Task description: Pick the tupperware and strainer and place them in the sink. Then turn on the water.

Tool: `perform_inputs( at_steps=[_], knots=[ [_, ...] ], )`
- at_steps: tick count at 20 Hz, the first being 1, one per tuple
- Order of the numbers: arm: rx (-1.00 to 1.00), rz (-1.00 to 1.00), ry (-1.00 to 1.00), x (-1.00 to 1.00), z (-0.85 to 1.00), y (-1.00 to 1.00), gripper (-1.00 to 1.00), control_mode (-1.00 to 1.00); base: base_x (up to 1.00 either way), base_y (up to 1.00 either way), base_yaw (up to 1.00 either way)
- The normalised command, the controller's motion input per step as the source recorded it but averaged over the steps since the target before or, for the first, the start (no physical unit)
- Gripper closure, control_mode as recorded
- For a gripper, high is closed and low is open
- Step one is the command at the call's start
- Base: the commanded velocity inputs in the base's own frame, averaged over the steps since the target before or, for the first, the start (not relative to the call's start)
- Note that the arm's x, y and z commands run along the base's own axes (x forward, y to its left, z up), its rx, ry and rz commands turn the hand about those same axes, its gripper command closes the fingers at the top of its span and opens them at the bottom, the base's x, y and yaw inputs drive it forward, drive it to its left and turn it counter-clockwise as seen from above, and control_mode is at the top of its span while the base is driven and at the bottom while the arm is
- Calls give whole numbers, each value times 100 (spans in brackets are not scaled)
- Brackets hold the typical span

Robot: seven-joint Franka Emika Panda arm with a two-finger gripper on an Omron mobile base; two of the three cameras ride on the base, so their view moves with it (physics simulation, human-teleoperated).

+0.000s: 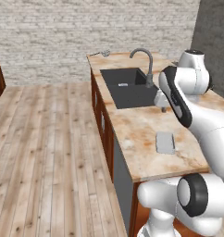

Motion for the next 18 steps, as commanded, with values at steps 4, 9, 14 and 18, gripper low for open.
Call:
perform_inputs(
  at_steps=[4, 9, 14, 18],
  knots=[
    [0, -25, 15, 0, -36, -16, -100, -100, 0, 0, 0],
    [0, -31, 22, 0, -34, -5, -100, -100, 0, 0, 0],
    [0, -21, 14, 2, -39, -26, -100, -100, 0, 0, 0],
    [0, 0, 3, 20, -16, -40, -100, -100, 0, 0, 0]
  ],
)
